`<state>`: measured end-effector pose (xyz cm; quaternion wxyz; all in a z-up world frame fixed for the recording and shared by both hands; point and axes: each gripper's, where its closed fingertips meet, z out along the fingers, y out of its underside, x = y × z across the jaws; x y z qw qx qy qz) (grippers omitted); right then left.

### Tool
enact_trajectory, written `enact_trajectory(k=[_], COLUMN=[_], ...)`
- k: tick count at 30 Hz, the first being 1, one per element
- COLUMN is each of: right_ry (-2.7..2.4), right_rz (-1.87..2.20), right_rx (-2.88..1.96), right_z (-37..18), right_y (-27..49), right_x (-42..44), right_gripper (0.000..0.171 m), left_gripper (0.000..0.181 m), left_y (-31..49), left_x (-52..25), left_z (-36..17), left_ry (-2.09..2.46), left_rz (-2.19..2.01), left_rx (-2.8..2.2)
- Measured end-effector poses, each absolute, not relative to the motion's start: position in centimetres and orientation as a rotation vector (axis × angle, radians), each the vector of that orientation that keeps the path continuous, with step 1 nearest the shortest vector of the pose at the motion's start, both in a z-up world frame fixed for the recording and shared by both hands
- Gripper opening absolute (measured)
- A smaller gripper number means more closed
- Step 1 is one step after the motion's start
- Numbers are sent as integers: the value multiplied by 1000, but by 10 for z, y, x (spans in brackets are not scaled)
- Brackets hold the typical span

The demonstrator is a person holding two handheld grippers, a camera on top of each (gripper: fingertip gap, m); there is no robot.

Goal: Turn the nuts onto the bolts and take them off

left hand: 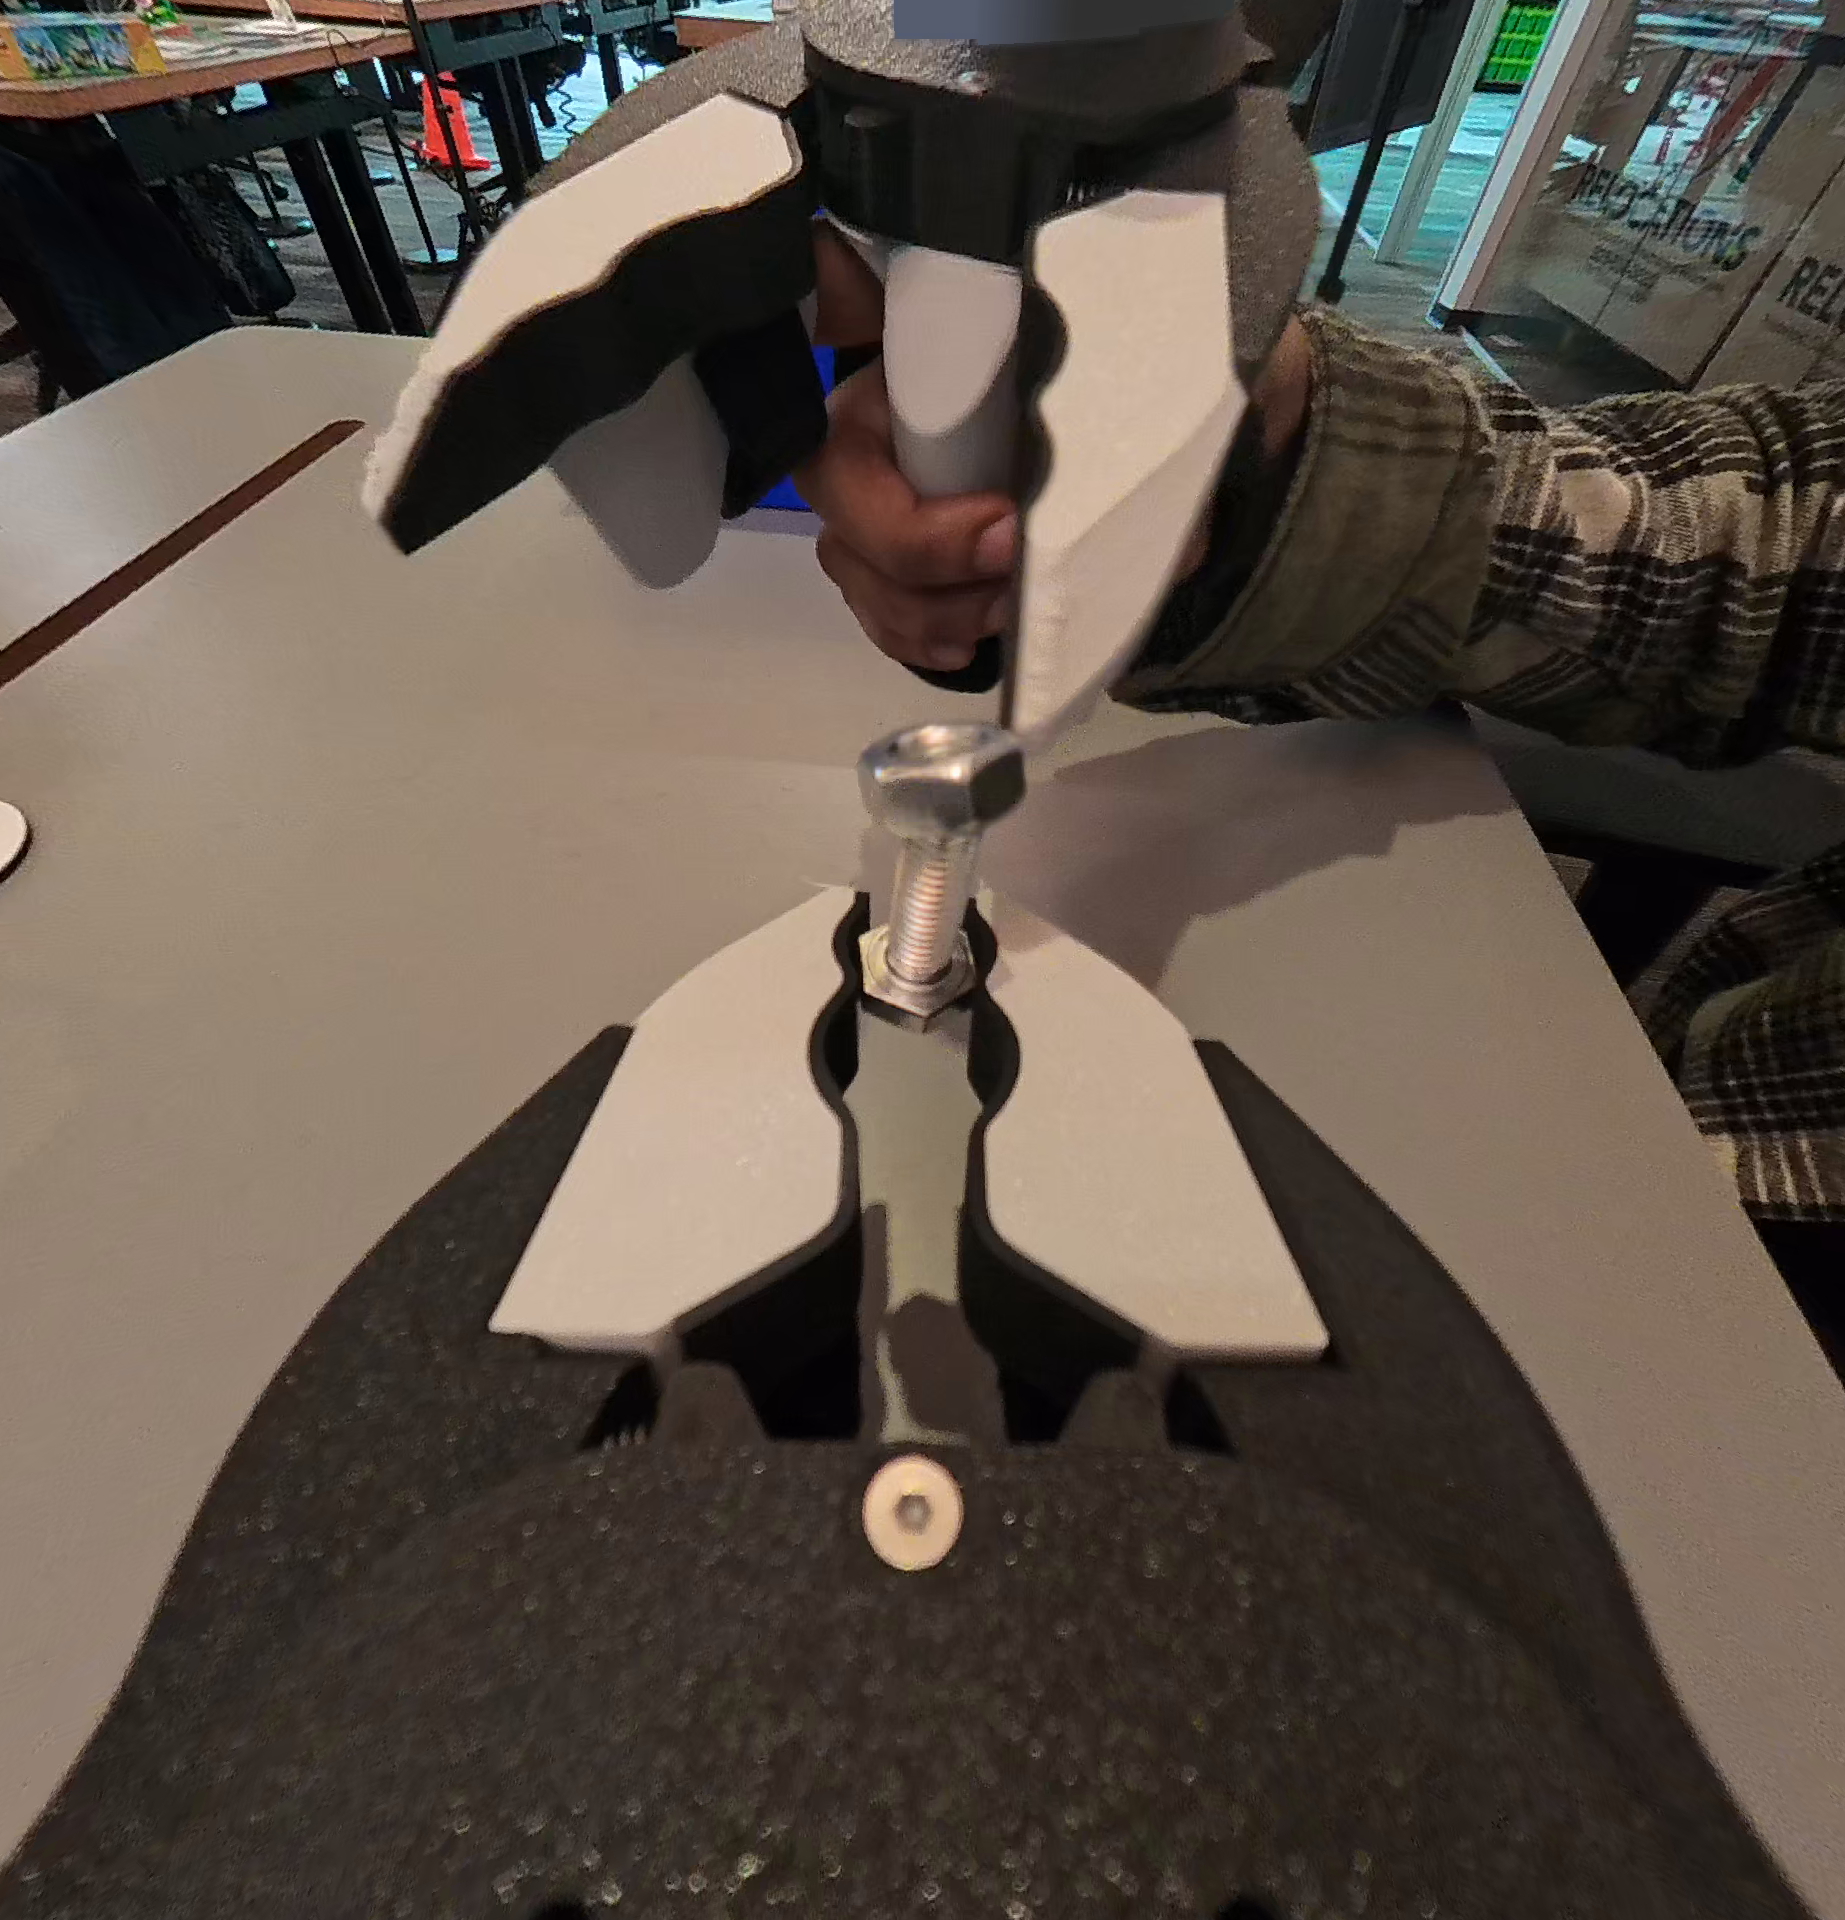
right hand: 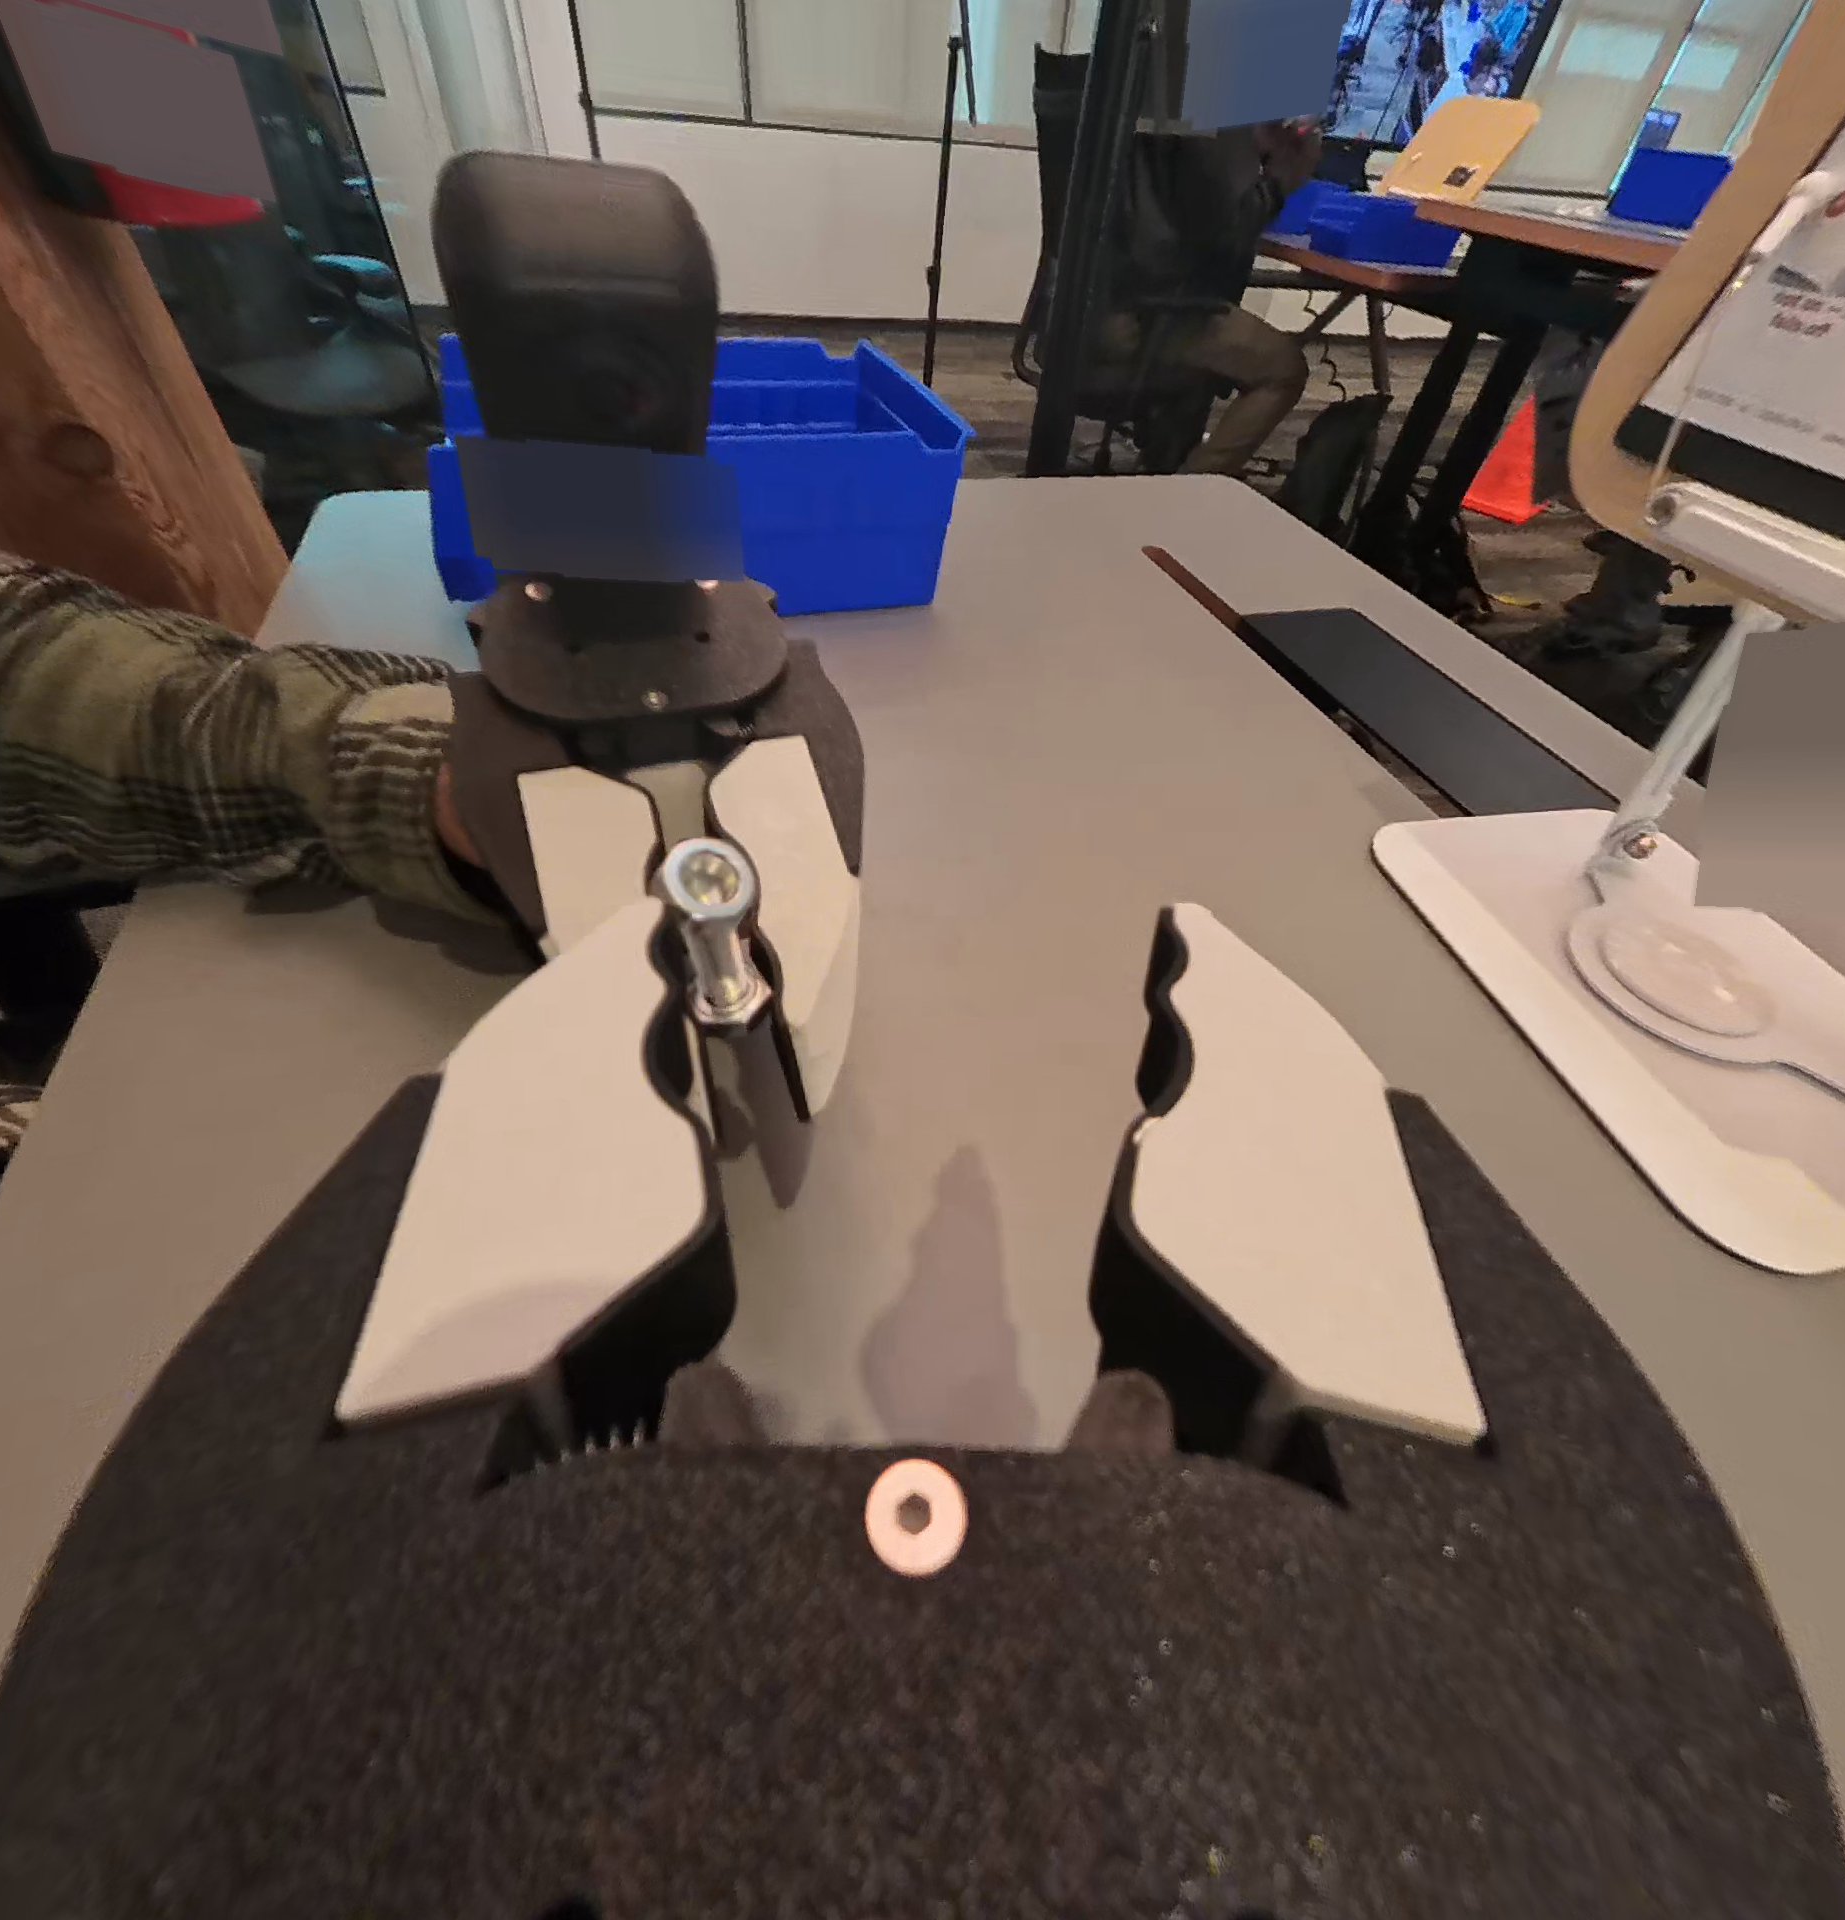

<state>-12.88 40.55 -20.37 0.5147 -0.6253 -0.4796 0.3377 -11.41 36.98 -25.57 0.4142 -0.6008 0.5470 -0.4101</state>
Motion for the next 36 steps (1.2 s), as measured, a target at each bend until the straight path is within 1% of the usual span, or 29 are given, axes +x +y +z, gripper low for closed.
enact_trajectory(k=[5, 10, 15, 19, 23, 26, 36], right_ry=[-1164, -1152, -1041, -916, -900, -887, -916], right_rz=[901, 914, 1044, 1153, 998, 983, 1034], right_rx=[-1465, -1455, -1485, -1435, -1499, -1495, -1494], right_z=[-199, -200, -210, -193, -185, -179, -213], right_y=[395, 403, 425, 438, 453, 453, 441], right_x=[-132, -130, -94, -59, -25, -13, -30], right_gripper=[85, 80, 65, 61, 62, 58, 56], left_gripper=[16, 16, 16, 16, 16, 16, 16], left_y=[371, 373, 389, 398, 402, 402, 396], left_x=[-115, -115, -128, -137, -141, -140, -134], left_z=[-254, -256, -254, -247, -245, -245, -251], left_ry=[1364, 1364, 1293, 1229, 1205, 1209, 1257], left_rz=[-1038, -1021, -1026, -1048, -1042, -1045, -1032], left_rx=[-1509, -1517, -1554, -1551, -1545, -1536, -1527])
